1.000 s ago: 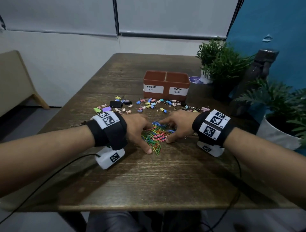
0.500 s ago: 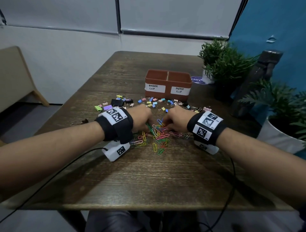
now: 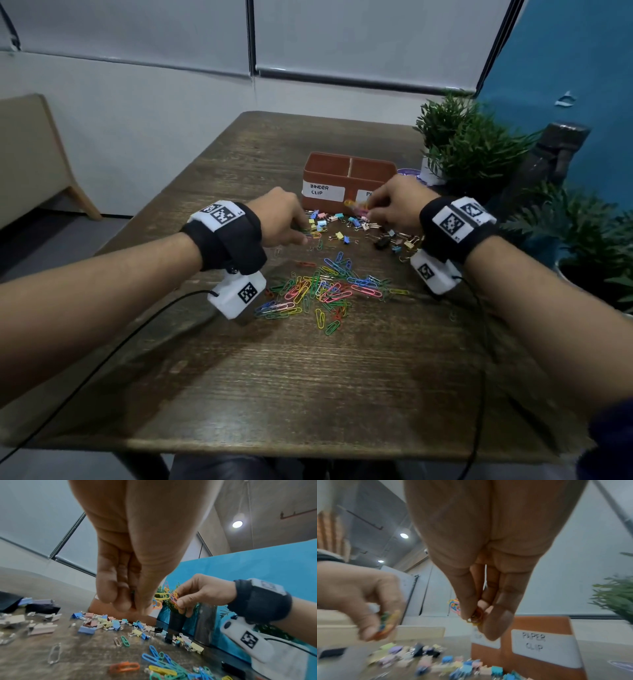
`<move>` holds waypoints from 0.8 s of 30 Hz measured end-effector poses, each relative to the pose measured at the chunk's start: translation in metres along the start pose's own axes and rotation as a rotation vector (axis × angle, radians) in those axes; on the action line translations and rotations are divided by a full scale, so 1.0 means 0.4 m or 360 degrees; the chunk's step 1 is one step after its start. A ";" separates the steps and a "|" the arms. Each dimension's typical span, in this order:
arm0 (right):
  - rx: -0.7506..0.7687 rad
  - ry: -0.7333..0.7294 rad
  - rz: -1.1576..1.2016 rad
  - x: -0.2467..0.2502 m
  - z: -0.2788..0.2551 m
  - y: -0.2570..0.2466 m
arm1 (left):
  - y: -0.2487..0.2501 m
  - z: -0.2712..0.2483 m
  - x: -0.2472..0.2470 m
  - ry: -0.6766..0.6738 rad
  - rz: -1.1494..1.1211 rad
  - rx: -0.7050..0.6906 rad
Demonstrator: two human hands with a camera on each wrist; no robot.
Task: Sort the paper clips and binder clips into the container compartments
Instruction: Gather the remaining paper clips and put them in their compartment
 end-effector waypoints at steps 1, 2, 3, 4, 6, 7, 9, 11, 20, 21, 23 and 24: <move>-0.0059 0.0079 0.0046 0.024 0.028 0.019 | -0.003 0.008 0.010 0.0022 -0.0024 0.0002; -0.0124 0.0143 0.0092 0.044 0.058 0.040 | -0.008 0.018 0.022 0.0050 -0.0044 0.0013; -0.0185 0.0212 0.0135 0.063 0.088 0.059 | -0.013 0.030 0.036 0.0085 -0.0057 0.0025; -0.0248 0.0285 0.0147 0.081 0.118 0.080 | -0.021 0.044 0.050 0.0121 -0.0074 0.0046; -0.0334 0.0432 0.0122 0.113 0.167 0.106 | -0.038 0.074 0.080 0.0183 -0.0114 0.0101; -0.0364 0.0503 0.0120 0.126 0.186 0.114 | -0.047 0.090 0.096 0.0206 -0.0128 0.0127; -0.0426 0.0565 0.0119 0.129 0.218 0.131 | -0.063 0.132 0.122 0.0234 -0.0160 0.0178; -0.0477 0.0486 0.0076 0.096 0.242 0.148 | -0.070 0.185 0.147 0.0277 -0.0203 0.0214; -0.0389 0.0504 0.0298 0.071 0.229 0.223 | -0.127 0.522 0.087 0.0120 -0.0237 0.0431; -0.0373 0.0484 0.0303 0.073 0.223 0.226 | -0.140 0.566 0.064 0.0074 -0.0246 0.0446; -0.0341 0.0456 0.0303 0.076 0.207 0.226 | -0.128 0.606 0.042 0.0005 -0.0241 0.0472; -0.0326 0.0459 0.0310 0.080 0.198 0.227 | -0.115 0.619 0.034 -0.0007 -0.0227 0.0461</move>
Point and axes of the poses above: each hand's wrist, its own z-axis towards the middle knuckle, its own x-axis out of the back of the hand, y = z × x, the point moved 10 cm from there along z, towards the middle knuckle, and after that the axes turned 4 degrees about -x, right-handed, at the moved point
